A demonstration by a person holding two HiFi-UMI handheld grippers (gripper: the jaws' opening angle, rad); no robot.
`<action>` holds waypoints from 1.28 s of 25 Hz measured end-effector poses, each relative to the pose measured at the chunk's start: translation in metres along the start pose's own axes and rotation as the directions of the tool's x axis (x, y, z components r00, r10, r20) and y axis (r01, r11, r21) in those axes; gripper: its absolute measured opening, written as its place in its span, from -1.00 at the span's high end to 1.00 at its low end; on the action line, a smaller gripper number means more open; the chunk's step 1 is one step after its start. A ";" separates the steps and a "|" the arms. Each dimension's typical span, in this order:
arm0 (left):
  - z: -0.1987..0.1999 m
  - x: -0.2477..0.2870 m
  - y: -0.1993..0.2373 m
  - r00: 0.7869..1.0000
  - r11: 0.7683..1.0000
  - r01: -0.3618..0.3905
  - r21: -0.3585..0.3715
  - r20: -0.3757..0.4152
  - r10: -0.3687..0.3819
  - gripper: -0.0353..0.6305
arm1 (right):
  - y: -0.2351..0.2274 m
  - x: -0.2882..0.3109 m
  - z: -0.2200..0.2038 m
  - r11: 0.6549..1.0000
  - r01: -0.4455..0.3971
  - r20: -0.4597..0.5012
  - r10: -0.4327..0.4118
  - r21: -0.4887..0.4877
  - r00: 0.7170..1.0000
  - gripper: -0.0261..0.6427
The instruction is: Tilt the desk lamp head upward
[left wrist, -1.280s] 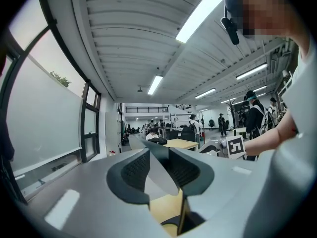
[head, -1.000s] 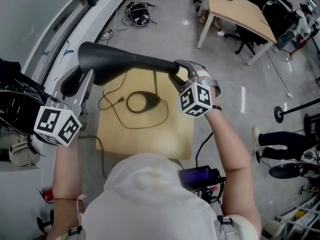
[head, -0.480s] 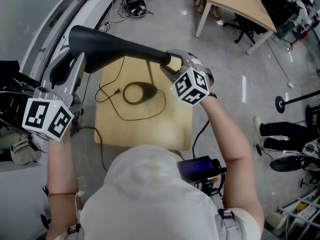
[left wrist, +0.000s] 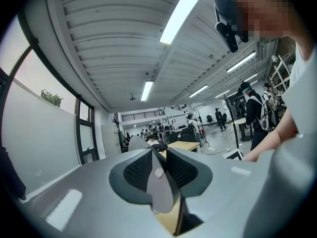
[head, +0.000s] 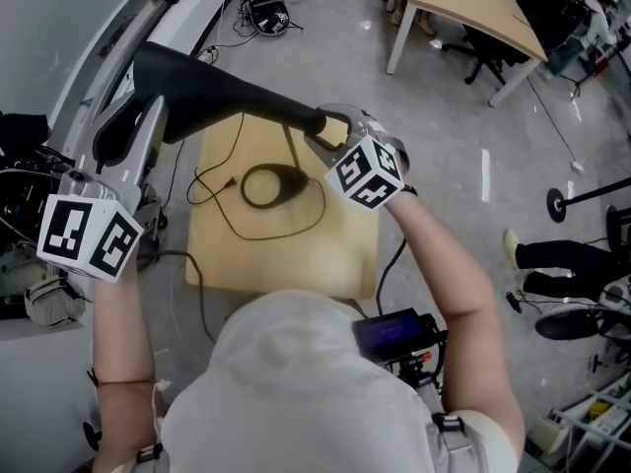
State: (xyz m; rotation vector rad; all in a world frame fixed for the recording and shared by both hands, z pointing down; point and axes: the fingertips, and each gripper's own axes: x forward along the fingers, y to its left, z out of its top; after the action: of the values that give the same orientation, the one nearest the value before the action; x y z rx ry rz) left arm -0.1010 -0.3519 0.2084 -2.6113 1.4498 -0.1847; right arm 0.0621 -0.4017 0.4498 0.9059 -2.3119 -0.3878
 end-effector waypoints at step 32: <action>0.016 0.006 -0.017 0.998 0.998 -0.068 0.014 -0.001 0.068 0.61 | 0.012 0.009 0.006 0.993 -0.078 0.173 0.061 0.092 0.983 0.22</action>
State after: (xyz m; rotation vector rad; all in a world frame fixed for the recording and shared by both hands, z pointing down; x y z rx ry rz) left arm -0.0809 -0.3468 0.1956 -2.5467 1.5297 -0.1882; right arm 0.0468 -0.3988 0.4552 0.8652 -2.5314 -0.3356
